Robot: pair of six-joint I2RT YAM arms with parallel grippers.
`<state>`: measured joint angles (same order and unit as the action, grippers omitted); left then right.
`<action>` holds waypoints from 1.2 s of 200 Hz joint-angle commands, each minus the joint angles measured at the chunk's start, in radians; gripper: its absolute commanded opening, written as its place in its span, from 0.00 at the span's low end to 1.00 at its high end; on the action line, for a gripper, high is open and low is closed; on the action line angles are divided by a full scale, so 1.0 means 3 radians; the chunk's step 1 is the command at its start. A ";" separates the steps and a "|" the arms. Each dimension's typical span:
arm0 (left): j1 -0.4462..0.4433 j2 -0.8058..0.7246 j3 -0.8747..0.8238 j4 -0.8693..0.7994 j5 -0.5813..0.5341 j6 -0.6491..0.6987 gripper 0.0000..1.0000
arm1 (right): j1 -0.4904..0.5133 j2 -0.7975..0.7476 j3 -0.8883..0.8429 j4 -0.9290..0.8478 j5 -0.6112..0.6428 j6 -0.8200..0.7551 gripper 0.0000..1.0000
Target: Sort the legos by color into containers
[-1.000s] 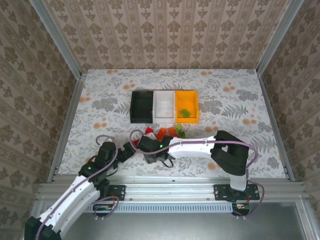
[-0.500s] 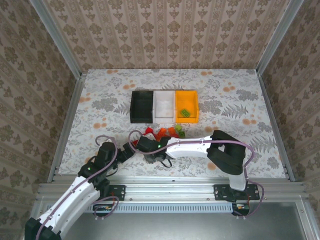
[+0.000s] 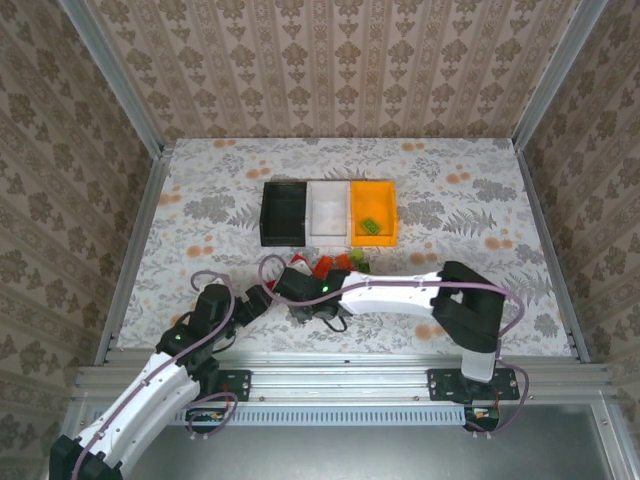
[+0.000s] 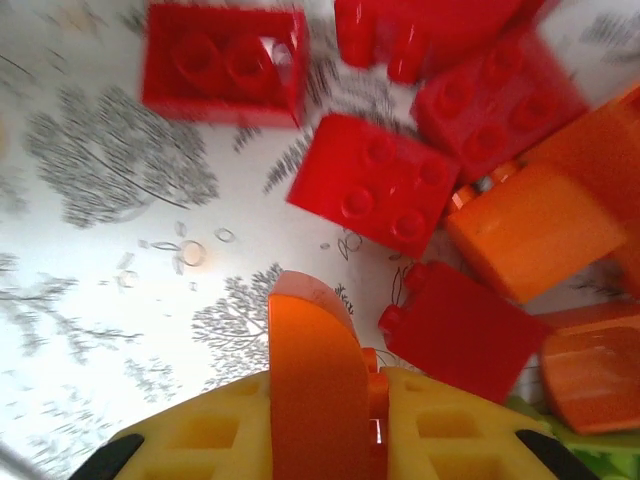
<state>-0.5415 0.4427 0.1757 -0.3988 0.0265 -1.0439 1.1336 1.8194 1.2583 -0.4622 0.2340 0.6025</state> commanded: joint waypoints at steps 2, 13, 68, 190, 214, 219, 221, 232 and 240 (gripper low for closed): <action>0.0031 -0.0034 0.0155 -0.0051 0.0041 0.0033 1.00 | -0.0334 -0.0458 0.0051 -0.0096 -0.0005 -0.0264 0.23; 0.0031 -0.0038 0.0149 -0.0062 0.0059 0.0043 1.00 | -0.0515 -0.0548 0.0117 -0.0108 0.0000 -0.0382 0.24; 0.0041 -0.0016 -0.0110 0.0139 0.0105 -0.0130 1.00 | -0.1282 0.0334 0.1081 -0.0331 -0.0002 -0.0785 0.24; 0.0046 -0.0024 0.0051 0.0041 0.0189 0.0099 1.00 | -0.1460 0.1005 0.2018 -0.0457 0.0360 -0.1025 0.45; 0.0051 -0.0024 0.0149 -0.0074 0.0098 0.0196 1.00 | -0.1290 0.0618 0.1706 -0.0346 0.0423 -0.0992 0.44; 0.0059 -0.0024 0.0192 -0.0127 0.0040 0.0234 1.00 | -0.1219 0.0534 0.1585 -0.0286 0.0406 -0.0989 0.46; 0.0063 -0.0024 0.0212 -0.0152 0.0015 0.0250 1.00 | -0.1184 0.0504 0.1543 -0.0270 0.0405 -0.0990 0.46; 0.0112 -0.0024 0.0327 -0.0268 -0.0109 0.0343 1.00 | -0.0976 0.0396 0.1360 -0.0193 0.0454 -0.0950 0.53; 0.0172 -0.0021 0.0393 -0.0282 -0.0170 0.0407 1.00 | -0.0822 0.0354 0.1243 -0.0117 0.0460 -0.0898 0.59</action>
<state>-0.5251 0.4431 0.2146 -0.4133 0.0502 -1.0042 0.7547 2.0197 1.7218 -0.5598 0.3397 0.3176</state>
